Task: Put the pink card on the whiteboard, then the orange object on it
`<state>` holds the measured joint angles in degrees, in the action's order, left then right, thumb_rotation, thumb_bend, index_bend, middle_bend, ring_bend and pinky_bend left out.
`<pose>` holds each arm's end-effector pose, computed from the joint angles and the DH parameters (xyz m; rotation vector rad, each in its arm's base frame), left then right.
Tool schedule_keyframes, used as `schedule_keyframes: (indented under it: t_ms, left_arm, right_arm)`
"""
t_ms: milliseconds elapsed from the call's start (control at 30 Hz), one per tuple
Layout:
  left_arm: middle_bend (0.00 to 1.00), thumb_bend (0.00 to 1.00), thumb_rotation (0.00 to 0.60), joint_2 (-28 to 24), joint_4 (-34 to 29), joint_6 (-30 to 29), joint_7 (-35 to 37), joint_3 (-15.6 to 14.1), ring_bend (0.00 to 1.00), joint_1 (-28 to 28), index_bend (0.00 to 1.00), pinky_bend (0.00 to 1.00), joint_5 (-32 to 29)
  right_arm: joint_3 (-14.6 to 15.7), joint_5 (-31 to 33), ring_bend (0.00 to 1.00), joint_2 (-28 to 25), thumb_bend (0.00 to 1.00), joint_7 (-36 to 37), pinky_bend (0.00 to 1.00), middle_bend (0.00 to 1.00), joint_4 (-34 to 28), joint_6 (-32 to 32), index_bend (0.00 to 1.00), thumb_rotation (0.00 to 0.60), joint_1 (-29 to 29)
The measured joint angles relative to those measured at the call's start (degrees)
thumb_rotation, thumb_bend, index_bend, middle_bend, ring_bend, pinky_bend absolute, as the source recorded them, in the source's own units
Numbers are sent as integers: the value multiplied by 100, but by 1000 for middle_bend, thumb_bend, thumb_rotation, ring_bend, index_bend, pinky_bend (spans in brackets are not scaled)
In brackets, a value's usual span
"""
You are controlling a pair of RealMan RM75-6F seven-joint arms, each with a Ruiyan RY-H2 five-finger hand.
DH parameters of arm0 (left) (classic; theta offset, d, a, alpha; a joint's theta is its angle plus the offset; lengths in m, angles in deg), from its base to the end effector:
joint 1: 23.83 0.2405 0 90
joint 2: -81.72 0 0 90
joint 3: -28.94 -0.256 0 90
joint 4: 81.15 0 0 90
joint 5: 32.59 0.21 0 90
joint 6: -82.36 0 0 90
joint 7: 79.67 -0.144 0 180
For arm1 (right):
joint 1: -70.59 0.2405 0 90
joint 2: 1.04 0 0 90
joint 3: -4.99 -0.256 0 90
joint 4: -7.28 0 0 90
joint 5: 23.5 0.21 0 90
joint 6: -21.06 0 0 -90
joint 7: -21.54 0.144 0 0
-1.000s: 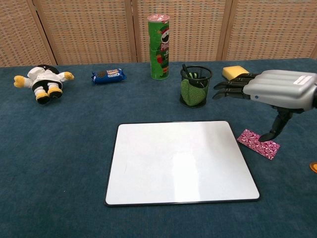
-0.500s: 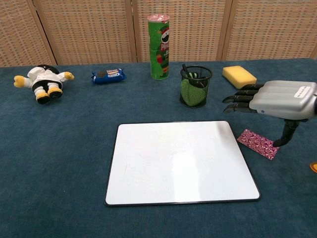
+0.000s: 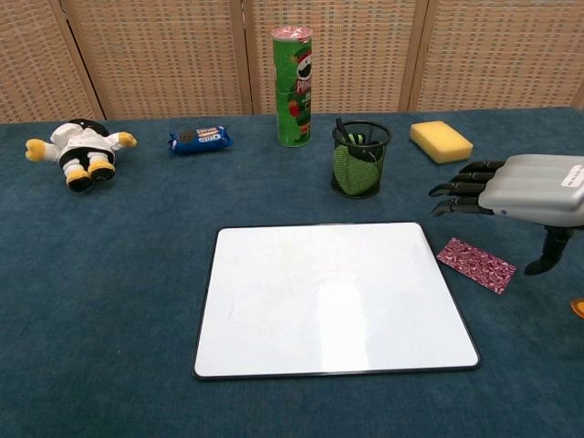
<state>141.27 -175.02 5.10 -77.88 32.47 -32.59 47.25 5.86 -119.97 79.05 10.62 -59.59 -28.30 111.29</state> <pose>-0.3191 0.2039 0.1729 -1.3945 -0.9819 -0.8206 -0.2412 -0.3449 0.0216 2.2490 -0.3304 0.5318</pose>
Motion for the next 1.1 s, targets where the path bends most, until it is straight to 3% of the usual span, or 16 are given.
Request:
schedule_keyframes:
  t_ms: [900, 1100]
  left_arm:
    - [0, 0, 600, 5, 6, 8, -1, -4, 0, 3, 0, 0, -36]
    - [0, 0, 600, 1, 6, 22, 5, -10, 0, -4, 0, 0, -28]
  right_arm:
    - [163, 204, 0, 388, 0, 12, 0, 0, 447, 143, 113, 600, 88]
    - [193, 216, 0, 419, 0, 20, 0, 0, 468, 142, 183, 600, 99]
